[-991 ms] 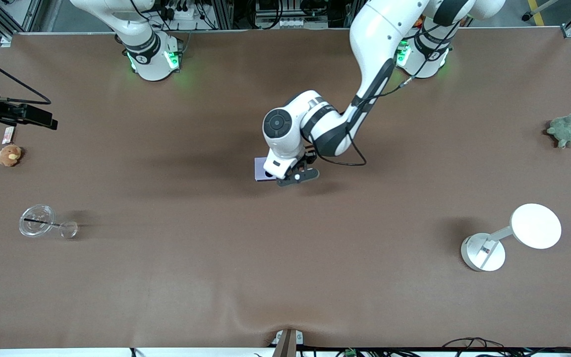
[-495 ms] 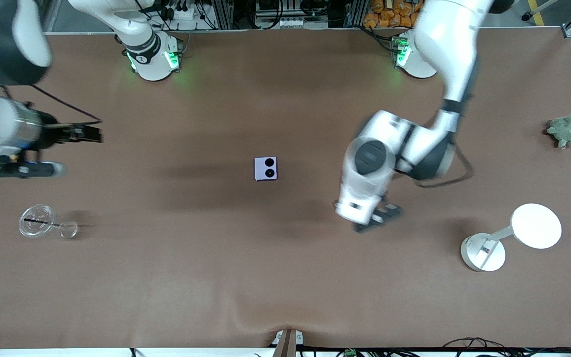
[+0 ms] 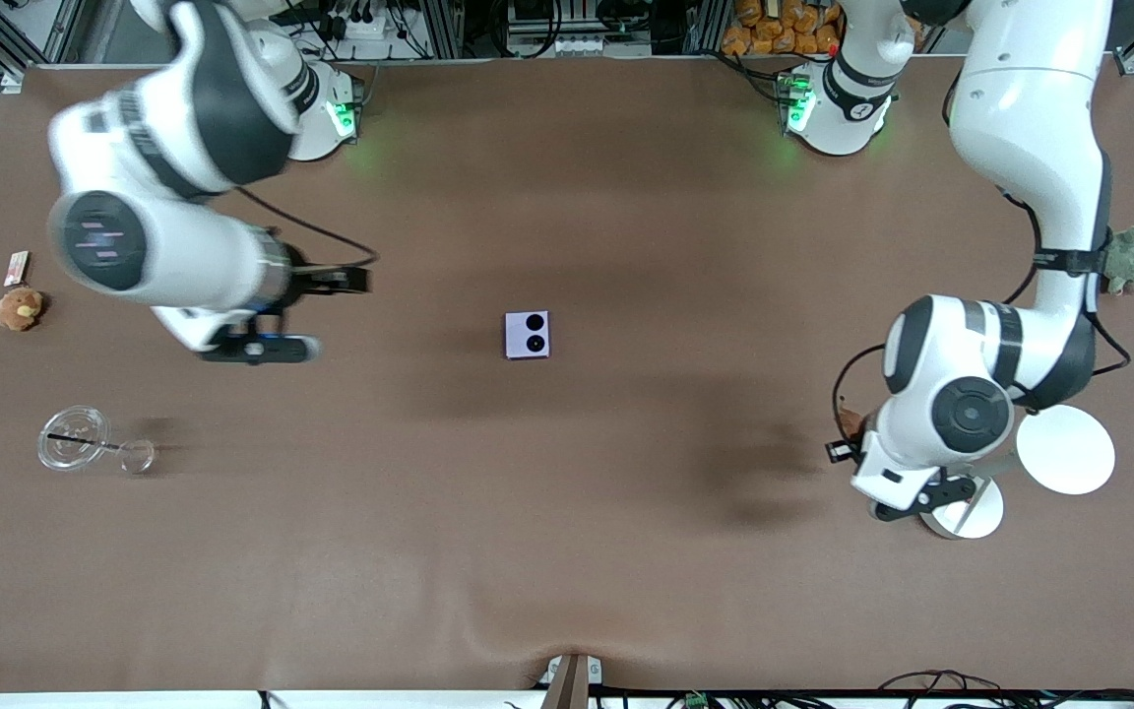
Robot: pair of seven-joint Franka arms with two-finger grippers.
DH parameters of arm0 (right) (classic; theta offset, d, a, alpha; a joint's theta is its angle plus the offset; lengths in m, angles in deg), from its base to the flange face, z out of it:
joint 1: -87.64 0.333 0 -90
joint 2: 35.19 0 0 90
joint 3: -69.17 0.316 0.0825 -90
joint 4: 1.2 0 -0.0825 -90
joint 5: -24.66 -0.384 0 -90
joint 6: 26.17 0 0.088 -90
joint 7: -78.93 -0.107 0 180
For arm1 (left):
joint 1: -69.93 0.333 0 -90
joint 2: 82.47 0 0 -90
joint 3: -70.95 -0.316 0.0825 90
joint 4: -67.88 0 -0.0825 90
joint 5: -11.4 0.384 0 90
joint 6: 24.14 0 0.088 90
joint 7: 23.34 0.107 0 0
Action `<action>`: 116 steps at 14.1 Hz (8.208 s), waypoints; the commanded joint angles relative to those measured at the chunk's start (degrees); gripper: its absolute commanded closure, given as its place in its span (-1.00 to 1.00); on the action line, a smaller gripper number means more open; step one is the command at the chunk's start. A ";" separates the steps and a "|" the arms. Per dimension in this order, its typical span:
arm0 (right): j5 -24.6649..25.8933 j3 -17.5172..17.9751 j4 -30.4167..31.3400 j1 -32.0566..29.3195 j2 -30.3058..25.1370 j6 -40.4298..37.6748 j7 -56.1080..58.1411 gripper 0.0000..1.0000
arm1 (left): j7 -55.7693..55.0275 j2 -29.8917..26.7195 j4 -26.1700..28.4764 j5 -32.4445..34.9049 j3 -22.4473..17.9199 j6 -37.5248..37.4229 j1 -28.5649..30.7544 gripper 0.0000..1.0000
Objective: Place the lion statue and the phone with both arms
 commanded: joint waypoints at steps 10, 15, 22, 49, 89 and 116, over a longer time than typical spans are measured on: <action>-5.92 -0.56 10.24 17.22 9.70 33.83 -19.99 -1.00 | 11.21 8.89 -1.53 1.46 -0.31 12.57 1.69 0.95; -5.83 -0.56 18.40 21.87 10.15 47.26 -20.63 -1.00 | 13.67 8.89 -1.71 1.46 -1.63 12.83 2.13 0.95; -4.95 -0.82 21.93 23.46 12.26 51.95 -15.62 -1.00 | 12.62 6.71 -1.80 1.20 -1.37 13.18 1.52 -1.00; 0.94 -1.00 23.16 23.64 19.03 62.06 -14.56 -1.00 | 33.01 -39.88 4.88 -5.38 0.13 -31.82 7.93 -1.00; 12.54 -1.26 22.20 -23.55 16.56 55.63 20.32 1.00 | 36.70 -40.15 3.48 -6.45 -0.14 -30.32 8.46 -1.00; 9.47 2.25 -26.31 -22.68 9.12 -3.06 27.01 -1.00 | 36.70 -40.15 3.74 -6.45 -0.23 -30.41 8.46 -1.00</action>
